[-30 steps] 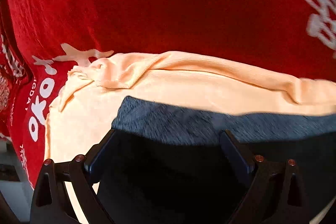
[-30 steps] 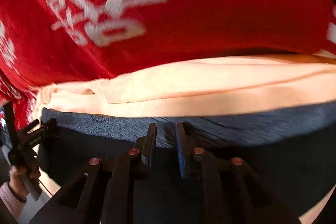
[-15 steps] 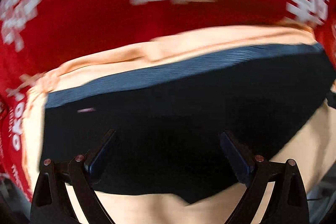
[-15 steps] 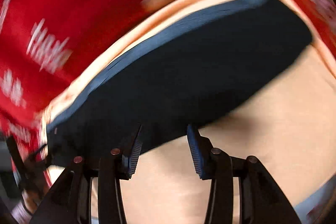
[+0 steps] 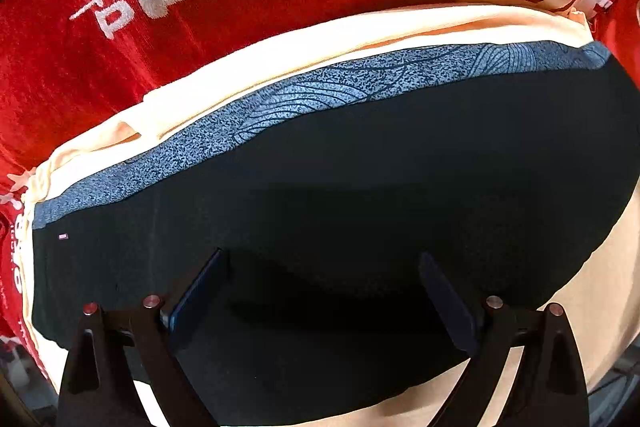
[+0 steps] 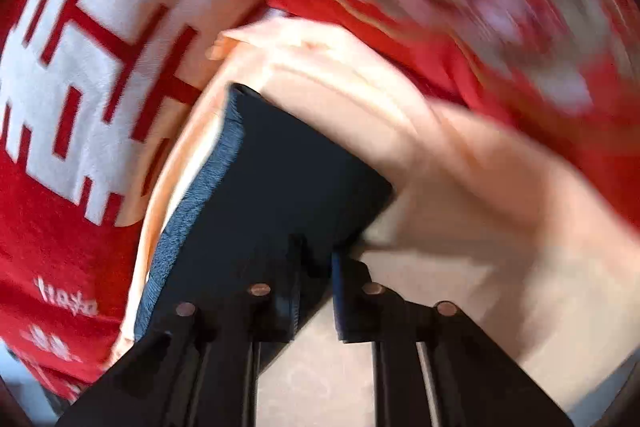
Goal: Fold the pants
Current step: 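Fold the trousers over again with both grippers and press the edge down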
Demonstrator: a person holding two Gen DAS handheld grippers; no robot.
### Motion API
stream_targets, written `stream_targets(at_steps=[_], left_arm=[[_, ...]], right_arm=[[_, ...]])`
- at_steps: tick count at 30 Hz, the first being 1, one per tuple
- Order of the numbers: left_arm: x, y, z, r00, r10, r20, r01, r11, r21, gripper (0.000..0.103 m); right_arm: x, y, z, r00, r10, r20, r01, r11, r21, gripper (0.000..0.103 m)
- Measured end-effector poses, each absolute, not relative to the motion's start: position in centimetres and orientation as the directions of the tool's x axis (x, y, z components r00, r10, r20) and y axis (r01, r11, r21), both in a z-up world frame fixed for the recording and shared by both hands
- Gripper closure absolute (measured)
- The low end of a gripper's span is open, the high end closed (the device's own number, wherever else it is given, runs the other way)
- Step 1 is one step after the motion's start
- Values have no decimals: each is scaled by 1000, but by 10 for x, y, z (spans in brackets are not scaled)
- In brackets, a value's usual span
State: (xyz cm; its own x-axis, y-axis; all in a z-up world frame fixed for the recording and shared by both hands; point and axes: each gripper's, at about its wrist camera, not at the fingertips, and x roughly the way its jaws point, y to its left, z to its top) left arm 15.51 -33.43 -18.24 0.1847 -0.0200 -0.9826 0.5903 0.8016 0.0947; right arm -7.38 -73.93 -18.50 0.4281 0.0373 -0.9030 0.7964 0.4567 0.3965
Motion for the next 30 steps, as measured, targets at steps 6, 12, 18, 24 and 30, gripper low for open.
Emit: stream_targets(at_steps=[6,12,18,24,30], left_arm=[[157,-340,-185,197,22,-980,571,810,133,1],[149,-351,-176,226,62,-972,581,792,186,1],[148,-384,-145,255,3,-967,597,786,160,1],[176,-435,-135,264,-73,-962,556,826,90,1],[201,-469,-166,274,-22,-961,486,866,118,1]], right_arm=[[-76,-739,-183,411,27,-911,774,517,364,68],[-108,-755,-192,454,58,-889,816,372,441,58],[-80,-745,-154,470,-17,-882,739,554,383,64],[-8,-738,-165,465,103,-879,619,672,406,64],[53,-707,-198,405,197,-893,501,769,397,64]])
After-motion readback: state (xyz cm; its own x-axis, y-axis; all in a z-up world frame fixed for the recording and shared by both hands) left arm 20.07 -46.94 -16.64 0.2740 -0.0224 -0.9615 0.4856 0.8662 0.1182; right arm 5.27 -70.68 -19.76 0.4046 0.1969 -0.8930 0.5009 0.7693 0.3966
